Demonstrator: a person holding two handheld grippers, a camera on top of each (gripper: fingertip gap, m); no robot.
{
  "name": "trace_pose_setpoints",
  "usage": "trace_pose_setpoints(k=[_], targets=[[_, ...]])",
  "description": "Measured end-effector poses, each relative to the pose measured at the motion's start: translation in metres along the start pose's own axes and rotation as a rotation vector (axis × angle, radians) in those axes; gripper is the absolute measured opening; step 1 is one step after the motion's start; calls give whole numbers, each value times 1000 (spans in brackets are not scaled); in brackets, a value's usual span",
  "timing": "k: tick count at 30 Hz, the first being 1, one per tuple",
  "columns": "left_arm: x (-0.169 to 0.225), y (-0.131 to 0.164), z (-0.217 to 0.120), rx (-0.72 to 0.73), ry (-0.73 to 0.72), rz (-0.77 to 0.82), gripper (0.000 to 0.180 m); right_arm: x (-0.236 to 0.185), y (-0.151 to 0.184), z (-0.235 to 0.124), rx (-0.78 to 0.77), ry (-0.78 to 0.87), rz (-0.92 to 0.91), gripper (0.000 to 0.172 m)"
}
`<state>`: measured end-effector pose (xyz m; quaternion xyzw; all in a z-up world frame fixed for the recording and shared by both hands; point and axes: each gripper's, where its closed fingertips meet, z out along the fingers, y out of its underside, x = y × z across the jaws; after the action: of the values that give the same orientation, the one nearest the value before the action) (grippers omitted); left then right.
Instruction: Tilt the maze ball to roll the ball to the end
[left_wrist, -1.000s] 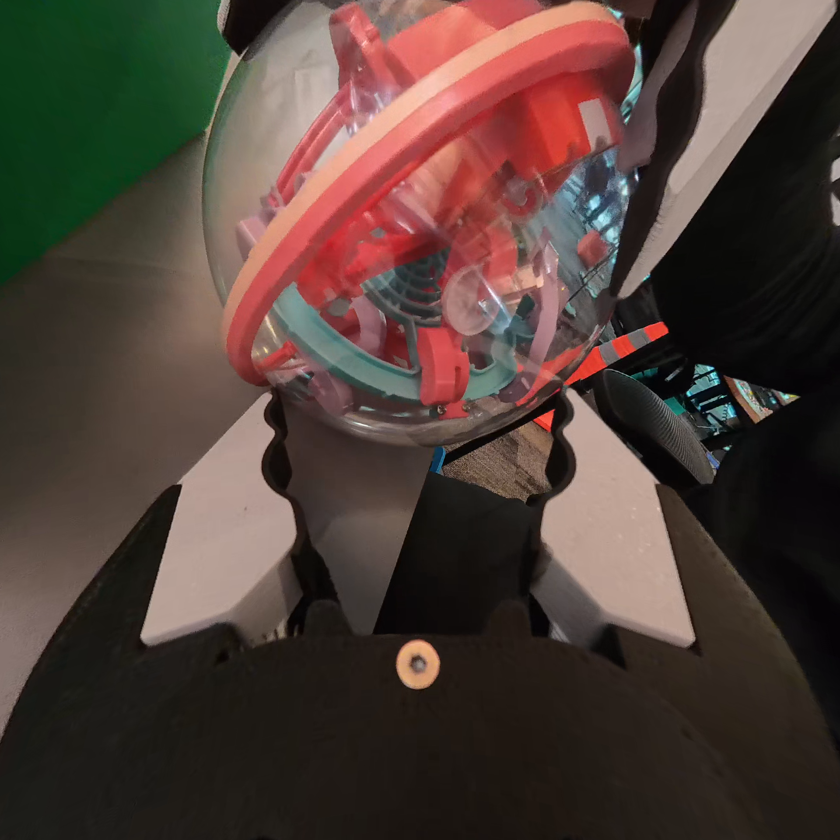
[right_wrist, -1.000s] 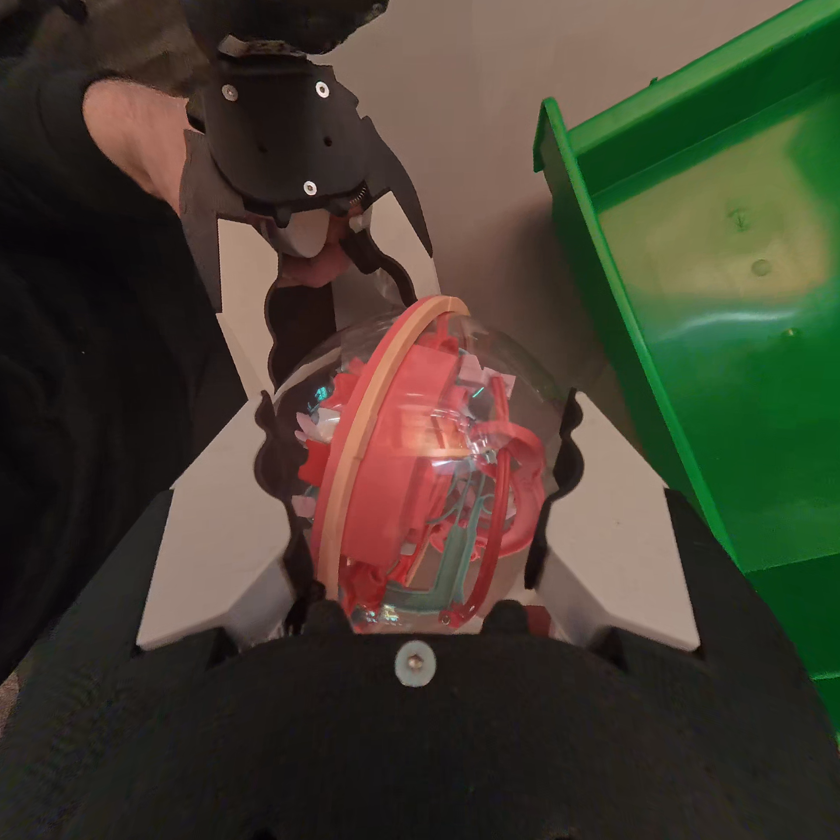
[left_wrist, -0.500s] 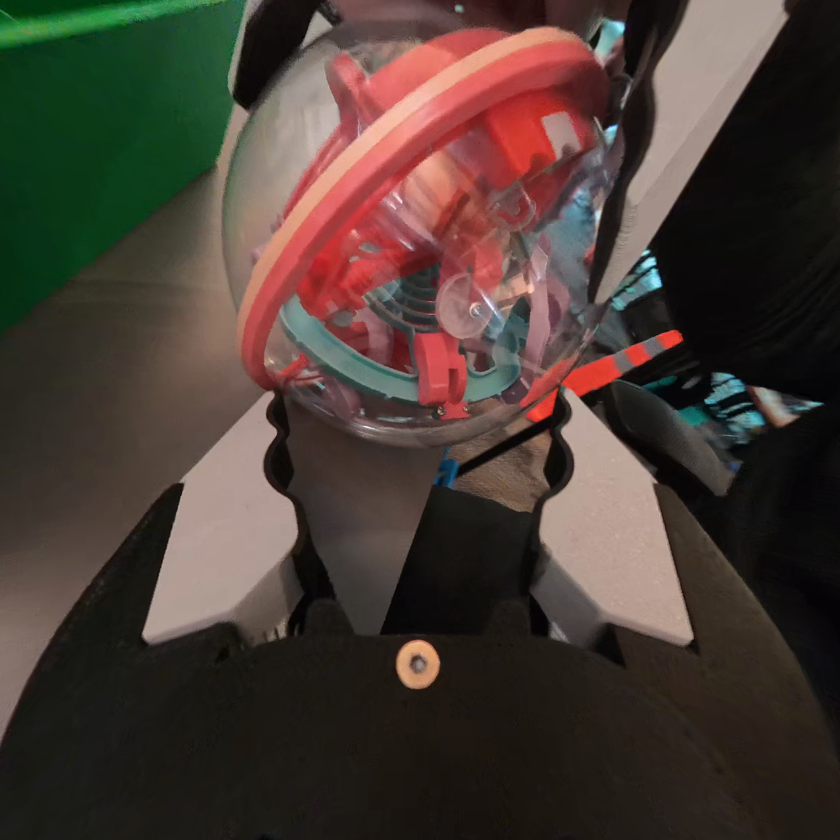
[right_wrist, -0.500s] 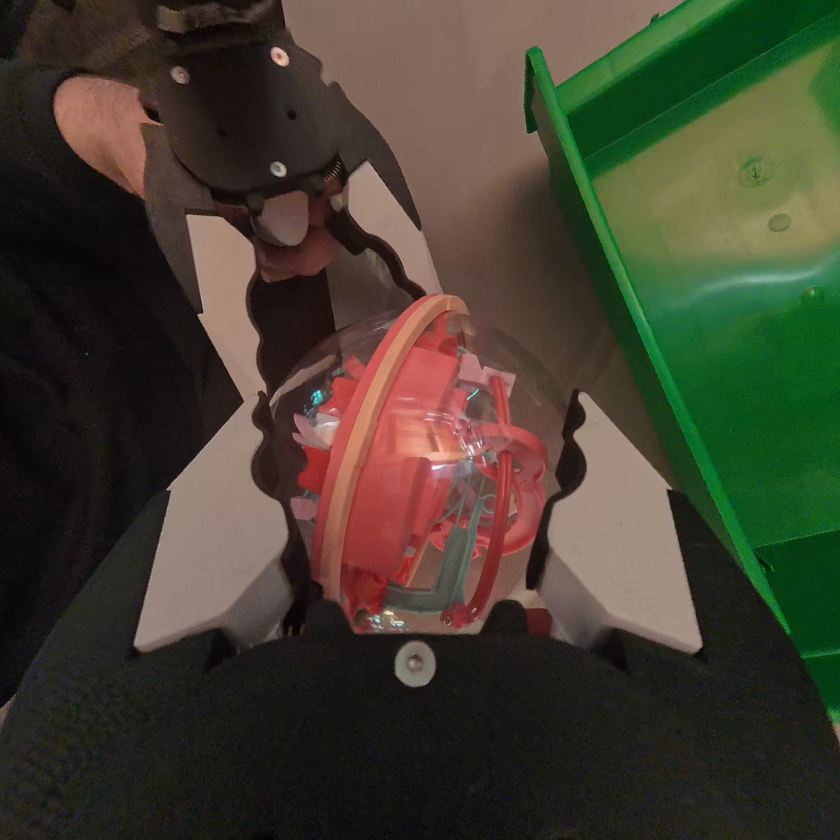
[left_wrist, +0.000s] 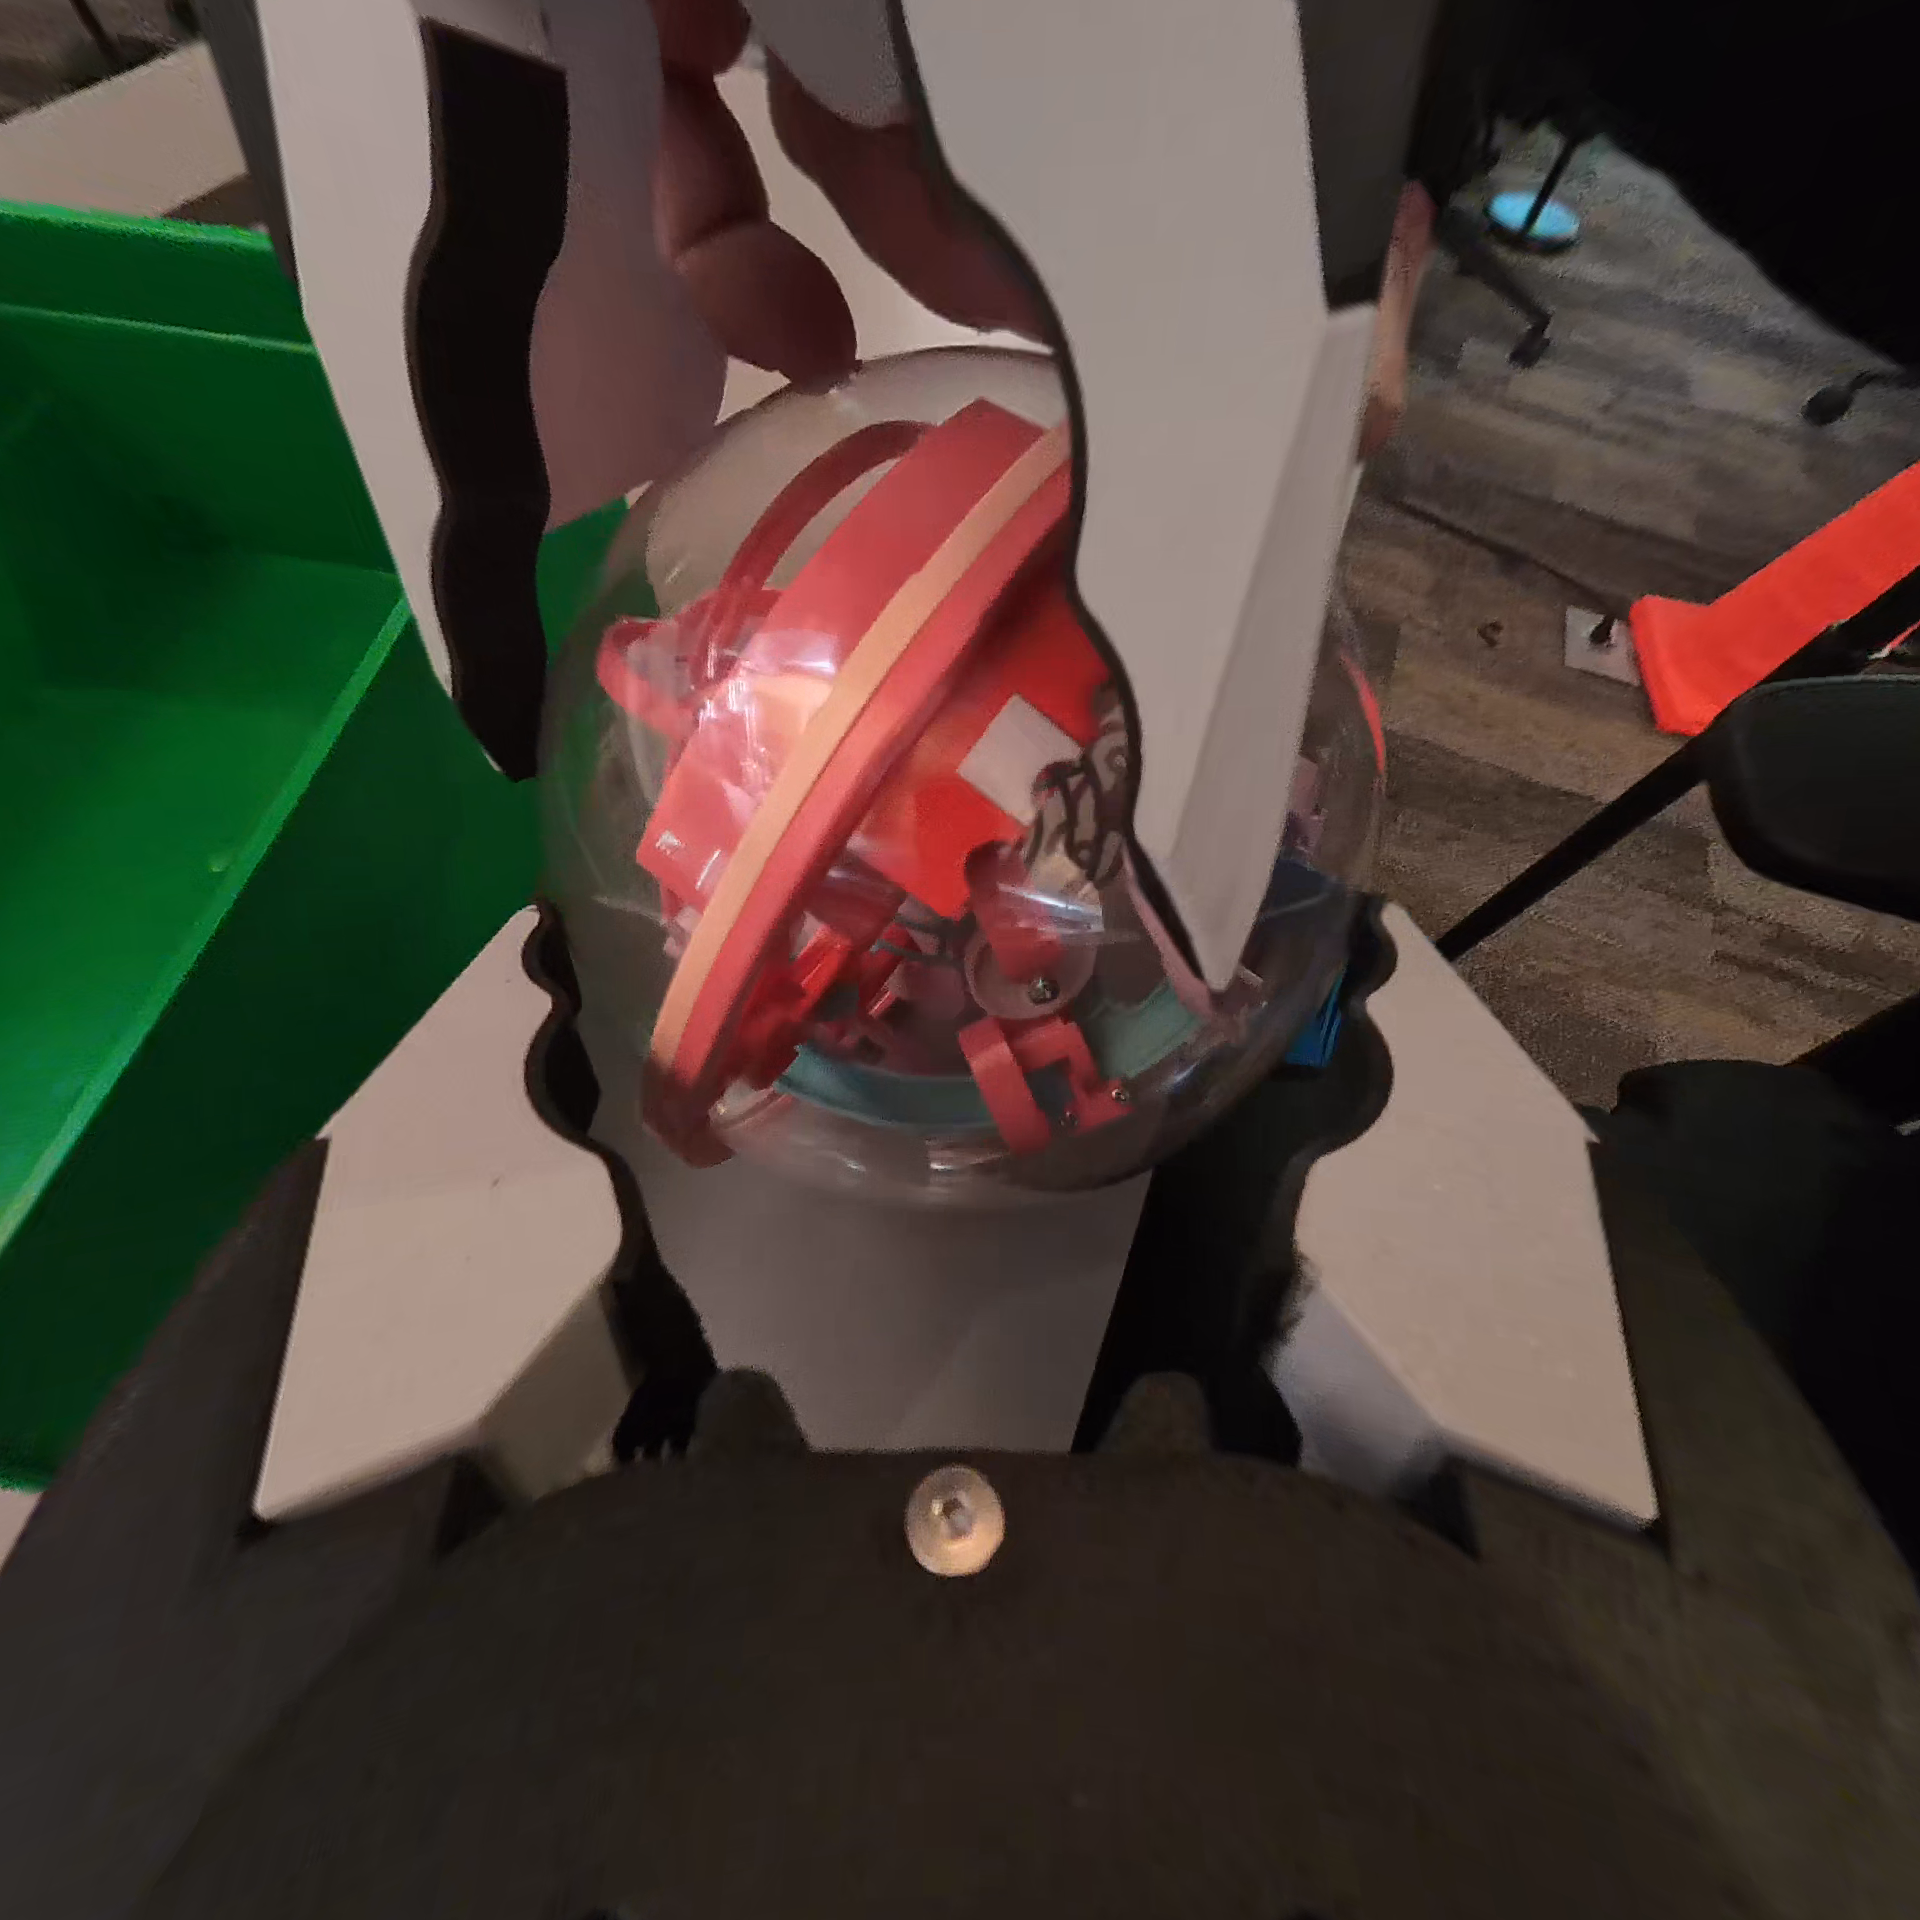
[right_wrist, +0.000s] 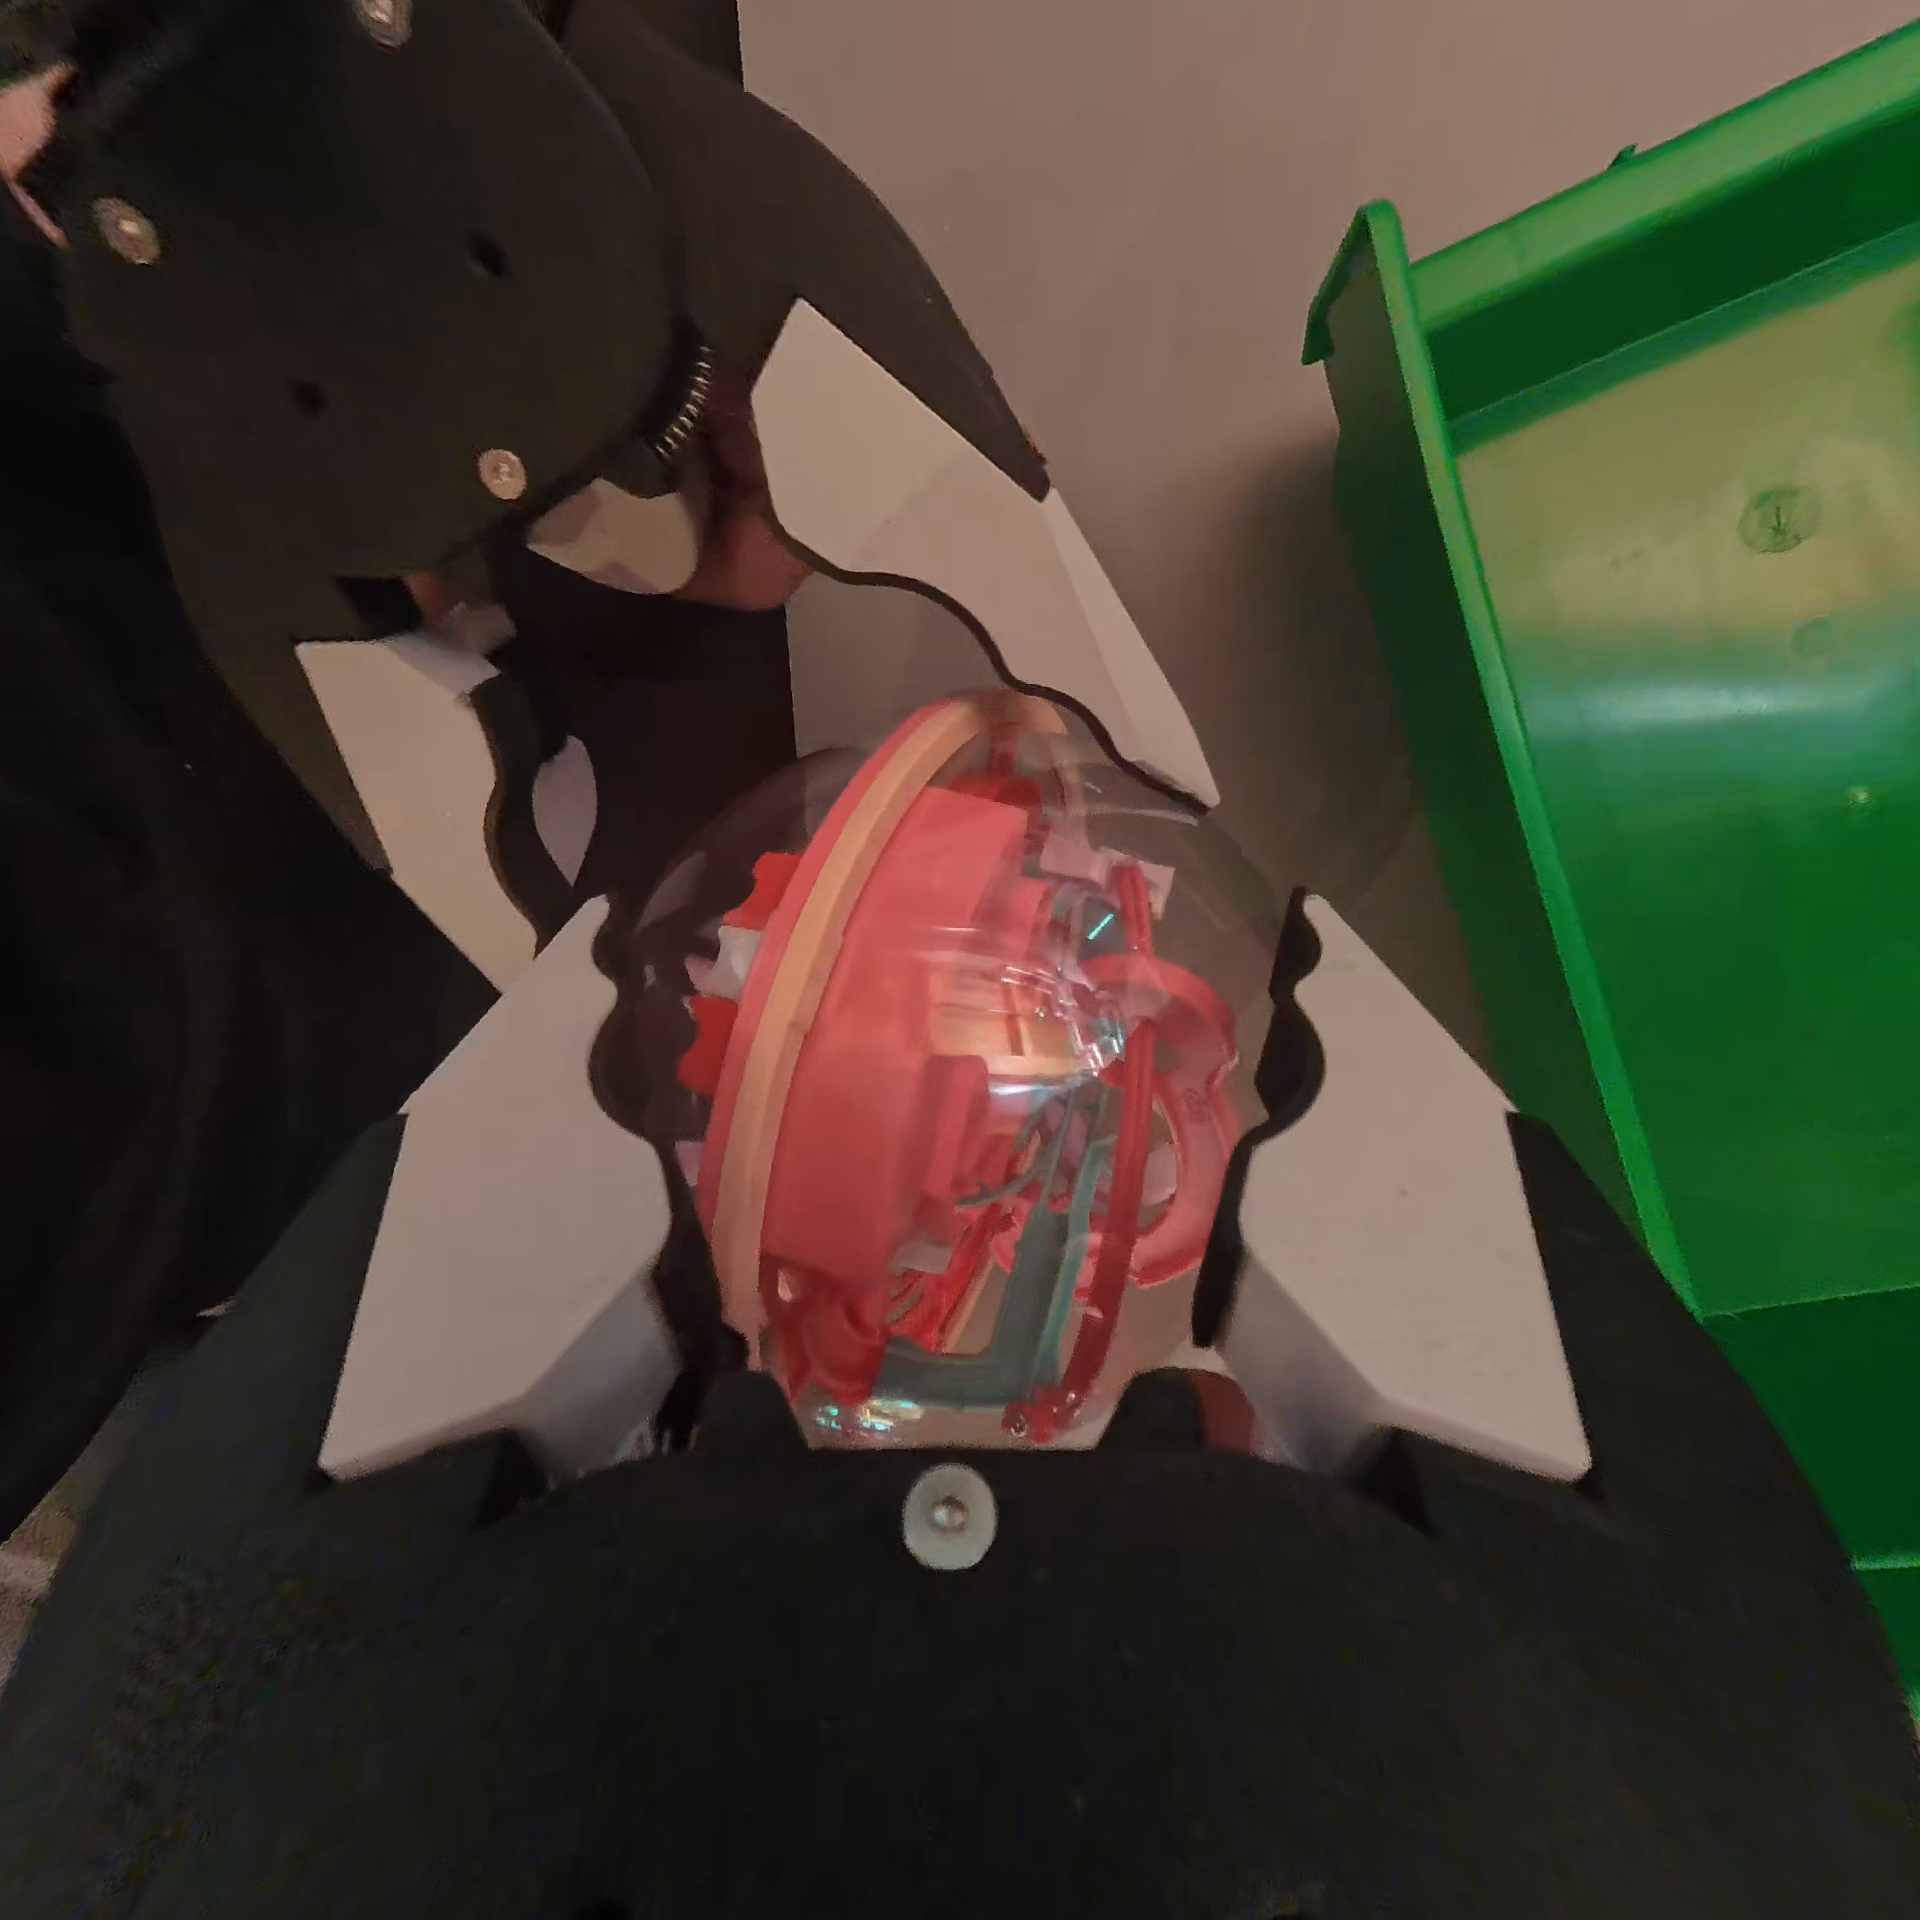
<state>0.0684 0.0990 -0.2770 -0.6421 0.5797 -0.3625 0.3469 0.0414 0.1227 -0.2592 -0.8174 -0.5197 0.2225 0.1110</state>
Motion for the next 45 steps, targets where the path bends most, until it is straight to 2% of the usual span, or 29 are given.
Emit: trace_pose_setpoints(k=[4, 8, 11, 18, 23, 26, 29, 32, 38, 45], targets=[[1, 3, -1, 25, 5, 6, 141, -4, -4, -7, 91, -31, 4, 117], [1, 12, 1, -16, -29, 69, 140, -8, 0, -16, 185, -21, -15, 118], [3, 22, 7, -26, -37, 84, 136, -10, 12, -25, 275, 5, -29, 118], [5, 18, 18, -5, -18, 63, 124, -6, 35, -41, 485, 48, -26, 123], [3, 18, 21, 3, -22, 46, 123, -1, 60, -54, 559, 80, 18, 133], [1, 15, 21, 0, -35, 60, 123, 0, 80, -46, 521, 131, -4, 149], [1, 6, 21, 5, -45, 98, 125, 1, 91, -46, 574, 109, 6, 149], [1, 6, 26, -35, -36, 103, 128, 8, 101, -28, 580, 78, 28, 145], [-1, 23, 30, -122, -61, 141, 133, 8, 94, -23, 610, 214, -60, 139], [0, 40, 42, -154, -72, 137, 133, 1, 89, -27, 441, 387, -156, 139]])
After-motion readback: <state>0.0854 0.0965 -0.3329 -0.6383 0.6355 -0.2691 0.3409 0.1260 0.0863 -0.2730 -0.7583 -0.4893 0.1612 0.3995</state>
